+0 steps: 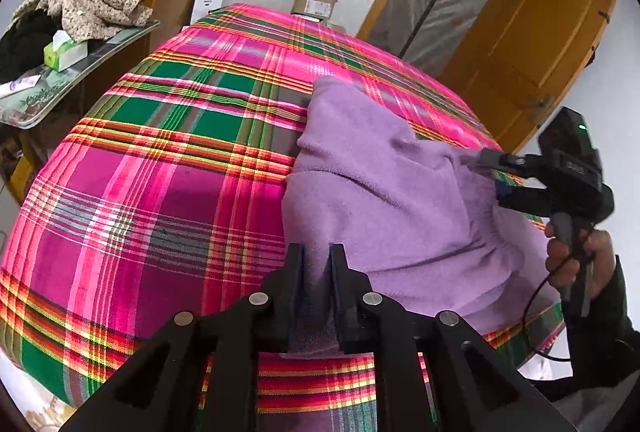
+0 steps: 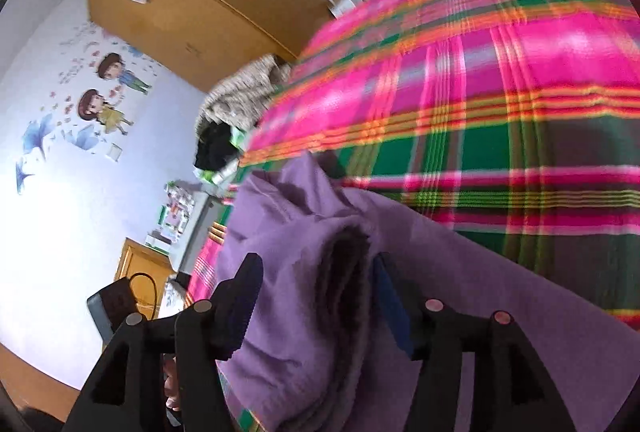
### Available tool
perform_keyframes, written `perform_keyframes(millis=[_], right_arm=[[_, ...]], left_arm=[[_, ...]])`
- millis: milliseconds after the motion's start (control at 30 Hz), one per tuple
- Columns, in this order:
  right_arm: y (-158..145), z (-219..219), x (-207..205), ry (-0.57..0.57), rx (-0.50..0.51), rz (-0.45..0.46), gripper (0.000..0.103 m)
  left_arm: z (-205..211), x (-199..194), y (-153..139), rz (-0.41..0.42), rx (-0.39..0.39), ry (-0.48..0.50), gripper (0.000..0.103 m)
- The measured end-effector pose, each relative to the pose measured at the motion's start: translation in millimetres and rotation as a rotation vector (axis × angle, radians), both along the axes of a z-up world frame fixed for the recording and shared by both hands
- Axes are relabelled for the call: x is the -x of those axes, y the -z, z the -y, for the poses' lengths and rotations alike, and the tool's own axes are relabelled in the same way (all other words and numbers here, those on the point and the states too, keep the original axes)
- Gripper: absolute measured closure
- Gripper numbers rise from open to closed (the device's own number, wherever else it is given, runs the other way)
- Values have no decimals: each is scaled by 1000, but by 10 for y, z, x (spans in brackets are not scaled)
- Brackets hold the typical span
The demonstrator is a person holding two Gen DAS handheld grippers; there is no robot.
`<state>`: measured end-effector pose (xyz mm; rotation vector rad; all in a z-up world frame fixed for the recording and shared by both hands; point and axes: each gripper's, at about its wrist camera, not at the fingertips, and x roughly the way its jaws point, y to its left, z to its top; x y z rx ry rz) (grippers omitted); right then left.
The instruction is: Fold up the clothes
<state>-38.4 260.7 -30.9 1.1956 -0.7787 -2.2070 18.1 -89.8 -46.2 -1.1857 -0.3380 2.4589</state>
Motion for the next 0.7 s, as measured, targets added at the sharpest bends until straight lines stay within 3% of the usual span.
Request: perform_keyframes(millis=[67, 267, 400, 567, 633, 700], right_arm=[[43, -40, 44, 16, 18, 19, 88], [205, -182, 121, 66, 57, 88, 89], [220, -251, 29, 74, 26, 109, 82], [-222, -271, -57, 98, -41, -52, 79], [-384, -176, -87, 69, -61, -145, 70], [-547, -80, -117, 41, -81, -237, 53]], left_arm=[[-3, 2, -2, -3, 5, 3, 89], [7, 7, 19, -8, -3, 10, 89], [-26, 22, 6, -12, 21, 6, 89], [-42, -18, -52, -35, 54, -19, 88], [-54, -23, -89, -51, 71, -33, 87], [-63, -17, -111, -61, 83, -43, 87]])
